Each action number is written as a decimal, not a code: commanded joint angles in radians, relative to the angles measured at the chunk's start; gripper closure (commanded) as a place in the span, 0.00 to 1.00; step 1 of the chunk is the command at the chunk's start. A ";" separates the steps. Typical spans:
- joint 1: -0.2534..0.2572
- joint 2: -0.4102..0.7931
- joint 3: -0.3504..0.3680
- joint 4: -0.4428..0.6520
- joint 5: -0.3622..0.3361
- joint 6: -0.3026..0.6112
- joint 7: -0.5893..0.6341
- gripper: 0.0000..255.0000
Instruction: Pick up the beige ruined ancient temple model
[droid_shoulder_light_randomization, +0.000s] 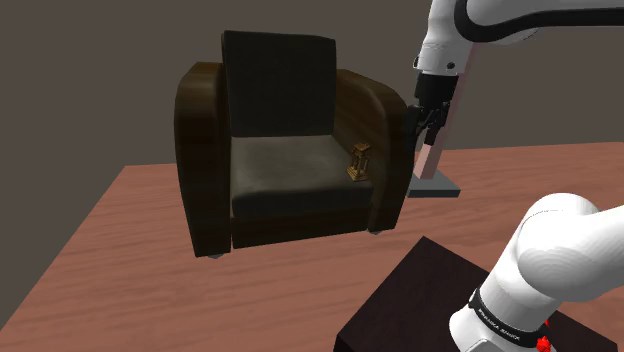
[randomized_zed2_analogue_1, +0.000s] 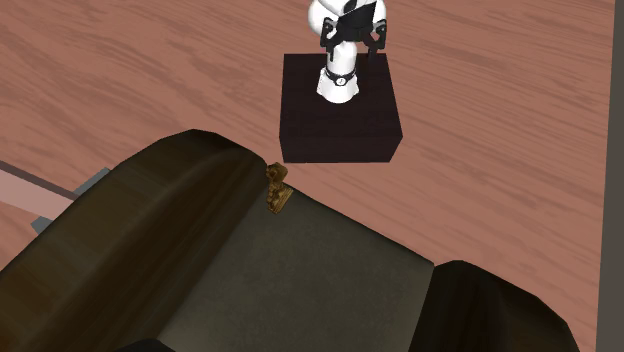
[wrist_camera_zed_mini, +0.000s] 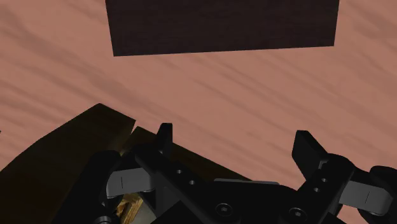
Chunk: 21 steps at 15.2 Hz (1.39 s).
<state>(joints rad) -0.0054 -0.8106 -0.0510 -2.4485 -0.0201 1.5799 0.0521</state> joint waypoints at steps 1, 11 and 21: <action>0.000 0.000 0.000 0.000 0.000 0.000 0.000 0.00; -0.036 0.344 -0.098 0.119 -0.047 0.245 -0.072 0.00; -0.062 0.713 -0.181 0.359 -0.015 0.392 -0.157 0.00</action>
<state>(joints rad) -0.0652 -0.1324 -0.2265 -2.1149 -0.0406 1.9606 -0.0989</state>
